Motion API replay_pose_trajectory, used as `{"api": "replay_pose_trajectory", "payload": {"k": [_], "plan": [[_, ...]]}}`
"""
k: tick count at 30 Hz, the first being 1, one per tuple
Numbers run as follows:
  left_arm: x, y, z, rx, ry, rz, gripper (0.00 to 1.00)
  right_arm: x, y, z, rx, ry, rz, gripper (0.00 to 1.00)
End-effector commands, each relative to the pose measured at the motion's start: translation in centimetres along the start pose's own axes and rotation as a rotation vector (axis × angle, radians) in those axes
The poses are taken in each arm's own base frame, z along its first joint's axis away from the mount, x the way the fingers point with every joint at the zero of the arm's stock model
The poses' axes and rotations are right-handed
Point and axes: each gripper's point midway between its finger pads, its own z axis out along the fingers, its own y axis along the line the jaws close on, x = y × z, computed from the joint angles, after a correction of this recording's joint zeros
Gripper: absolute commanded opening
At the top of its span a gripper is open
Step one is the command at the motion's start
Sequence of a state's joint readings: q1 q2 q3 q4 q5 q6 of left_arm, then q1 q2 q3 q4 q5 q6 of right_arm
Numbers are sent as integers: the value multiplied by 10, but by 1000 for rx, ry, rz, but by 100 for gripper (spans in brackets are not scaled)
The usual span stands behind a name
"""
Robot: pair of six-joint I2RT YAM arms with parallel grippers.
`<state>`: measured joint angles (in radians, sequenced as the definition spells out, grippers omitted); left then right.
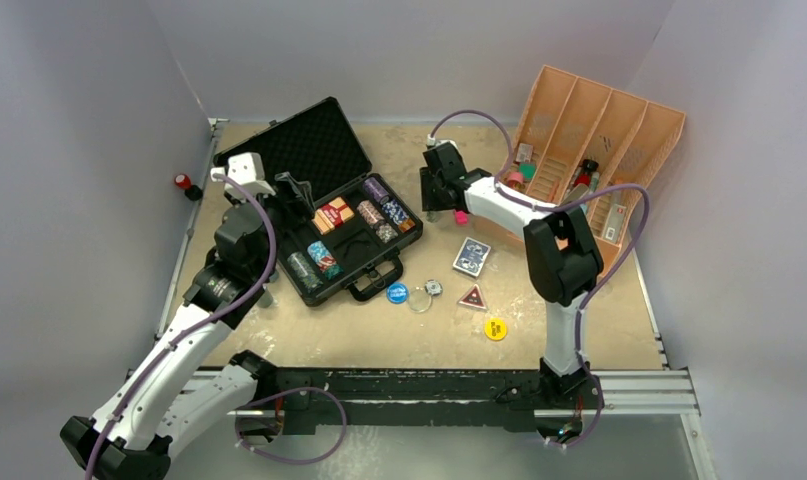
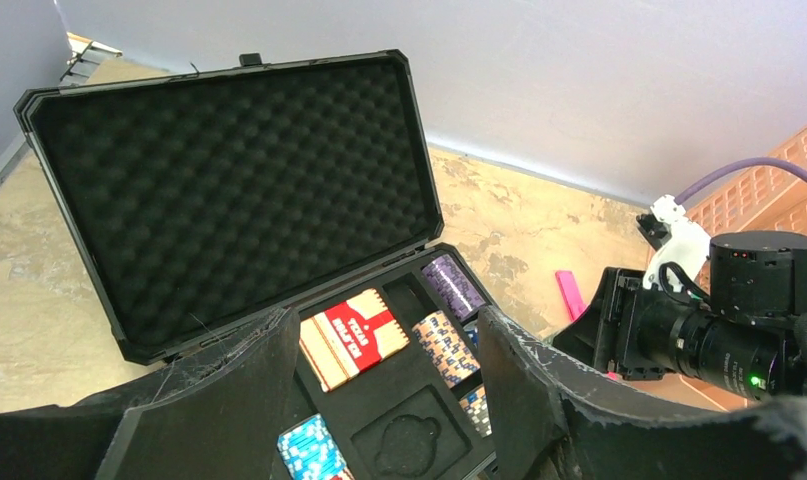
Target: Pack up texas hold em set
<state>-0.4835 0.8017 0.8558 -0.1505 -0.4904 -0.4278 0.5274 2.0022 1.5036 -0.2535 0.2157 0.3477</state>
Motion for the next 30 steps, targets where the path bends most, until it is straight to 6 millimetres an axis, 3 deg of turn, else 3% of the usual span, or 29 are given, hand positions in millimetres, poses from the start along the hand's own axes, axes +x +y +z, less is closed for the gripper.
{"api": "replay_pose_trajectory", "payload": {"k": [1,6,10,16,20,30], "plan": [[-7,-6,2,28,-19,-21,65,-34,12,-22,-68,-105,1,27],[5,-23,6,112,29,1,66,-52,20,-64,-151,-168,22,26],[23,-55,4,303,102,50,66,-57,38,-107,-309,-200,11,26],[51,-107,-12,619,221,50,67,-48,66,-166,-571,-226,-77,26],[68,-136,-27,794,327,0,69,-32,81,-207,-745,-234,-110,26],[88,-174,-63,1048,460,-52,67,-1,99,-298,-1086,-253,-108,25]]}}
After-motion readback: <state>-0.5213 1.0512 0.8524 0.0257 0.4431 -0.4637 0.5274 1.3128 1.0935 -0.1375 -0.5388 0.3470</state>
